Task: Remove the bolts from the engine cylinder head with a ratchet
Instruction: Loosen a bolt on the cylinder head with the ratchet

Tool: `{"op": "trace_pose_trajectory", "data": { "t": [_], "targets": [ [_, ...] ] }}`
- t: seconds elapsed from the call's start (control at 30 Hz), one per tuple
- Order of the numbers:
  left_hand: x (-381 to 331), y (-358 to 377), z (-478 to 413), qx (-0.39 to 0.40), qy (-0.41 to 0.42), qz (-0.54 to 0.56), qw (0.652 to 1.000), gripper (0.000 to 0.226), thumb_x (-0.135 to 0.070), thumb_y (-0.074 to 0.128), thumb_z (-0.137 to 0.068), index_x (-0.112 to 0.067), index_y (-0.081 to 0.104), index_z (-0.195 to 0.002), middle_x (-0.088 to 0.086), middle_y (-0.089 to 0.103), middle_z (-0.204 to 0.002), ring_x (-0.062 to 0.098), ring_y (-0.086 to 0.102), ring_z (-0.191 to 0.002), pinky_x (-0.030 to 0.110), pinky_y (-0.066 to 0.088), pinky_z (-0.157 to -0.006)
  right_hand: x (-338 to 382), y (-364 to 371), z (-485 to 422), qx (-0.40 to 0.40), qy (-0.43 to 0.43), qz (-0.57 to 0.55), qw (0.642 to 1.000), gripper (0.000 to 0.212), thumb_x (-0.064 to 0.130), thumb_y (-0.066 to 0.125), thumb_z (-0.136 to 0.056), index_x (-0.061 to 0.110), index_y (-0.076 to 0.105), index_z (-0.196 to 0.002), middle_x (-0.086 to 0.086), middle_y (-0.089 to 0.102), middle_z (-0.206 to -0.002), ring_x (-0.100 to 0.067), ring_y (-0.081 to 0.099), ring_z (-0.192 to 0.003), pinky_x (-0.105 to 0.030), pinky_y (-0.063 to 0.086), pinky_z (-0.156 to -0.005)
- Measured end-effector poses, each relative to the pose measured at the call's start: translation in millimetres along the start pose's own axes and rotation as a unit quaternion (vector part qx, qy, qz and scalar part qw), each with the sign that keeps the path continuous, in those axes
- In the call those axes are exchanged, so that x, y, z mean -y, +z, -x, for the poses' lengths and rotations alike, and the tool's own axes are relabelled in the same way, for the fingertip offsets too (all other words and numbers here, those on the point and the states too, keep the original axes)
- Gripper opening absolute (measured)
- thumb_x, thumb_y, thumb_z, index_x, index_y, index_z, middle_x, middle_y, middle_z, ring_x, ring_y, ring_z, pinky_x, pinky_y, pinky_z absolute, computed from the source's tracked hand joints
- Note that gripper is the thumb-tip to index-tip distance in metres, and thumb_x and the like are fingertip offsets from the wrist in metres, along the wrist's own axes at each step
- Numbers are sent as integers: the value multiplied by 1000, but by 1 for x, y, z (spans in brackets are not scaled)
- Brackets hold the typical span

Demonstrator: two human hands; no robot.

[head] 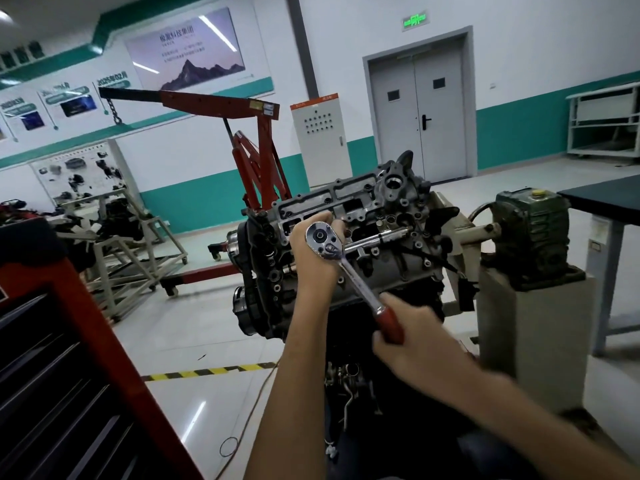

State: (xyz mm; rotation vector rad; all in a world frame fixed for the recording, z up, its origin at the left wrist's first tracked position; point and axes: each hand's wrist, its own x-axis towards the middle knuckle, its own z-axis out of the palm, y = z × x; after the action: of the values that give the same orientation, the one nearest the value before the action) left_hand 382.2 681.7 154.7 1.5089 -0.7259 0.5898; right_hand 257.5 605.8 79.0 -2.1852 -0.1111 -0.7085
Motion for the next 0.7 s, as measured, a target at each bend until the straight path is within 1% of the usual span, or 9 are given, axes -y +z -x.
{"op": "trace_pose_trajectory", "data": {
  "t": [0.1, 0.17, 0.27, 0.37, 0.43, 0.5, 0.57, 0.63, 0.7],
  "targets": [
    [-2, 3, 1, -9, -6, 4, 1000, 29, 13, 54, -85, 7, 51, -57, -10, 34, -49, -3, 36, -39, 6, 29, -48, 14, 55, 13, -33, 52, -121, 991, 26, 8, 58, -80, 24, 39, -72, -4, 43, -61, -9, 38, -43, -19, 33, -43],
    [1, -4, 0, 1, -13, 11, 1000, 26, 11, 54, -86, 8, 53, -60, 1, 40, -53, -1, 37, -43, 9, 29, -49, 16, 57, 9, -4, 49, -102, 994, 21, 10, 57, -82, 25, 41, -80, -3, 44, -67, -7, 39, -45, -13, 33, -45],
    [10, -21, -3, 52, 13, -6, 999, 45, 11, 55, -86, -16, 43, -52, -13, 40, -43, 0, 36, -42, 10, 27, -46, 6, 5, -6, 68, -13, -8, 998, 30, 9, 57, -79, 34, 42, -73, 3, 47, -61, -5, 43, -40, -15, 37, -42],
    [10, -29, -5, 120, 37, -16, 992, 30, 12, 60, -83, 2, 51, -56, -6, 33, -46, -7, 42, -44, 5, 30, -49, 3, -64, -40, 149, -80, 181, 969, 35, 7, 57, -81, 39, 43, -76, 6, 54, -62, -3, 54, -47, -18, 48, -46],
    [6, -28, -5, 156, 68, -42, 984, 35, 3, 58, -77, -14, 45, -50, -9, 28, -48, -5, 38, -46, 8, 28, -50, 4, -95, -62, 138, -125, 320, 929, 23, 11, 56, -83, 31, 45, -85, 9, 54, -59, -3, 56, -50, -22, 51, -49],
    [1, -23, -4, 158, 77, -54, 983, 36, -6, 50, -74, -28, 32, -52, -14, 29, -48, 2, 28, -48, 16, 22, -49, 0, -102, -68, 105, -138, 355, 919, 16, 14, 56, -83, 25, 45, -87, 12, 51, -58, -2, 54, -50, -18, 47, -48],
    [2, -18, -1, 109, 65, -21, 992, 40, -5, 53, -77, -27, 31, -52, -10, 29, -49, 4, 25, -48, 20, 23, -49, -8, -84, -51, 101, -103, 299, 943, 16, 11, 56, -82, 23, 49, -90, 11, 51, -60, -1, 54, -48, -15, 45, -46],
    [5, -13, 1, 64, 51, -14, 997, 50, 7, 57, -82, -25, 33, -51, -14, 30, -45, 3, 28, -41, 16, 24, -47, -12, -46, -22, 66, -53, 159, 984, 25, 10, 59, -79, 30, 44, -81, 9, 49, -58, -2, 50, -42, -9, 36, -42],
    [6, -6, 1, 42, 30, -10, 999, 54, 15, 52, -84, -22, 33, -49, -14, 32, -37, 1, 31, -38, 11, 23, -45, -6, 1, 3, 0, -1, 19, 1000, 27, 10, 61, -78, 28, 41, -77, 6, 47, -56, -6, 44, -38, -11, 32, -39]
  ]
}}
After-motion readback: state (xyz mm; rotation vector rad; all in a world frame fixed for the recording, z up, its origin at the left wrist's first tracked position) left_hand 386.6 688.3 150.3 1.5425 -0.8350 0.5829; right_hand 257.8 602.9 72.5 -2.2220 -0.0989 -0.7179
